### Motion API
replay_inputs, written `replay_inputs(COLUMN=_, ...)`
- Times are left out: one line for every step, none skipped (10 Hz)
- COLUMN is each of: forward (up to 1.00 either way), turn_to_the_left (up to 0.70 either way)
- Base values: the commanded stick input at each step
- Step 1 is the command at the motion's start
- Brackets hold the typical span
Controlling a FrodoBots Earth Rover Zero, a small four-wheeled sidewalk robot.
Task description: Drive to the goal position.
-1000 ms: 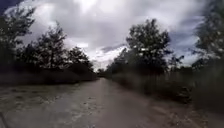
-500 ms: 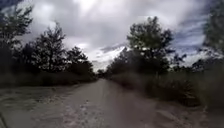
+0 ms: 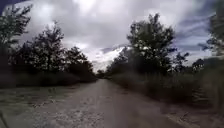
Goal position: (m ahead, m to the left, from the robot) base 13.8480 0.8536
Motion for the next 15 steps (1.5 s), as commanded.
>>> replay_inputs(forward=0.45, turn_to_the_left=0.09)
replay_inputs(forward=0.45, turn_to_the_left=0.22)
replay_inputs(forward=0.45, turn_to_the_left=0.27)
replay_inputs(forward=0.45, turn_to_the_left=0.27)
replay_inputs(forward=0.45, turn_to_the_left=0.27)
replay_inputs(forward=0.45, turn_to_the_left=0.27)
replay_inputs(forward=0.45, turn_to_the_left=0.27)
replay_inputs(forward=0.45, turn_to_the_left=0.27)
replay_inputs(forward=0.45, turn_to_the_left=0.22)
replay_inputs(forward=0.45, turn_to_the_left=0.0)
replay_inputs(forward=0.45, turn_to_the_left=0.0)
replay_inputs(forward=0.45, turn_to_the_left=0.0)
replay_inputs(forward=0.45, turn_to_the_left=0.0)
replay_inputs(forward=0.45, turn_to_the_left=0.0)
replay_inputs(forward=0.45, turn_to_the_left=0.0)
